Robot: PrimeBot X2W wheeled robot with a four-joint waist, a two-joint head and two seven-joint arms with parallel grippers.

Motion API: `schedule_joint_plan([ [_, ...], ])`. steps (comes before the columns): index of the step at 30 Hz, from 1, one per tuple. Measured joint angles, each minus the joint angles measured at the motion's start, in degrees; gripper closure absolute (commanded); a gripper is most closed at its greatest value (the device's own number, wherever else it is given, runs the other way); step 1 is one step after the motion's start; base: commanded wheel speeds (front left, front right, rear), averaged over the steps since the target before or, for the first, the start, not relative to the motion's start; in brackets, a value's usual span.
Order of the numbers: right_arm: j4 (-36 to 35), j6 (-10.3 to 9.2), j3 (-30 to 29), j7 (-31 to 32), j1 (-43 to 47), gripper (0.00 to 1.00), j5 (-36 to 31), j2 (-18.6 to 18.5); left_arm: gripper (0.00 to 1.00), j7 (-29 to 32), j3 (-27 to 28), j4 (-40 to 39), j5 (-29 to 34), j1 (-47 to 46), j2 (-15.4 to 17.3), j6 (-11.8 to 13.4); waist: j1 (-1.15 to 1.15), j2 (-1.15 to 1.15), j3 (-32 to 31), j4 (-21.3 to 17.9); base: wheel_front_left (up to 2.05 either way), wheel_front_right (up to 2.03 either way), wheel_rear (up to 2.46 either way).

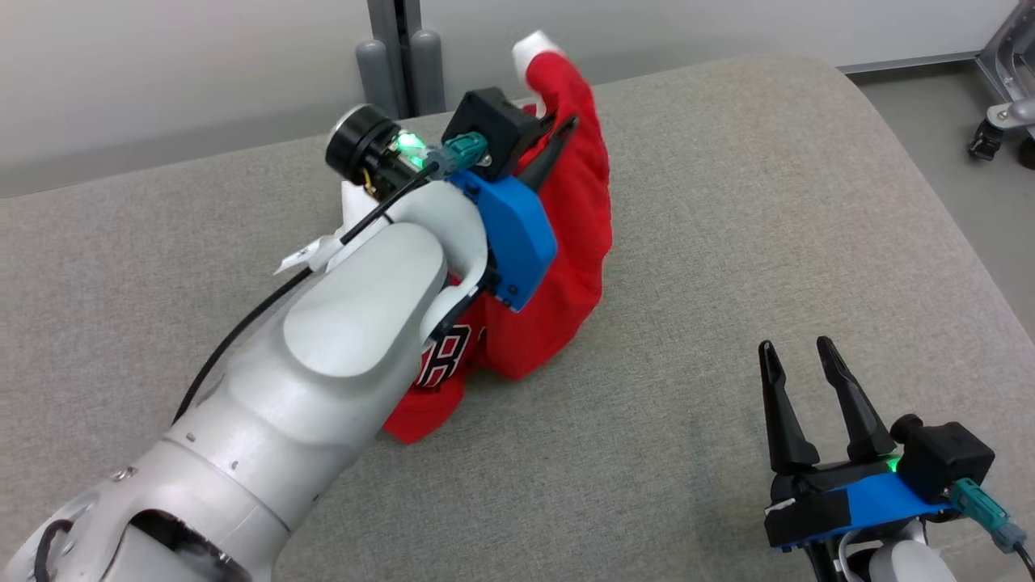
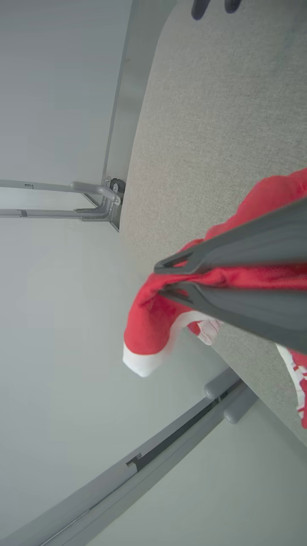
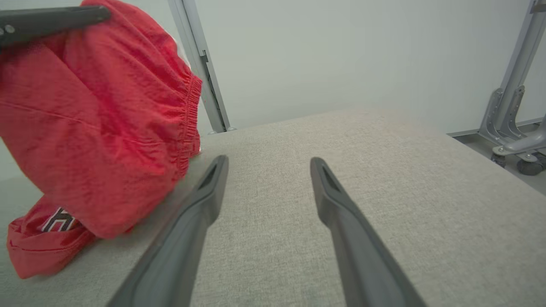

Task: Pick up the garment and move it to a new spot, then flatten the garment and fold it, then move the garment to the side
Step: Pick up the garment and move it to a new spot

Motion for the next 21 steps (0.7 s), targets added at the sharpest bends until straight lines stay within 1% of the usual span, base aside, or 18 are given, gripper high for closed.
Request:
schedule_joint_plan([
  [5, -0.02, 0.00, -0.01, 0.00, 0.29, 0.00, -0.08, 0.00, 1.00, -3.87, 1.62, -3.94, 0.00, -3.35, -1.43, 0.60, 0.00, 0.00, -0.64, 1.21, 0.00, 0.00, 0.00],
  [11, -0.03, 0.00, 0.25, 0.01, 0.44, 0.00, 0.11, 0.01, 1.00, -6.42, 2.61, -7.46, -0.18, -5.14, -1.92, 1.91, 0.01, 0.00, -1.08, 2.81, 0.00, 0.00, 0.00],
  [16, -0.63, 0.00, 0.40, 0.01, 0.93, 0.00, 0.54, 0.00, 1.00, -7.77, 3.85, -9.38, -0.58, -5.08, -0.16, 2.97, 0.00, 0.00, -1.64, 4.79, 0.00, 0.00, 0.00],
  [21, -1.01, 0.00, 0.04, 0.00, 1.54, 0.00, 0.26, 0.00, 1.00, -8.73, 5.69, -11.66, -1.57, -2.59, 4.09, 4.47, 0.01, 0.00, -2.60, 8.07, 0.00, 0.00, 0.00],
])
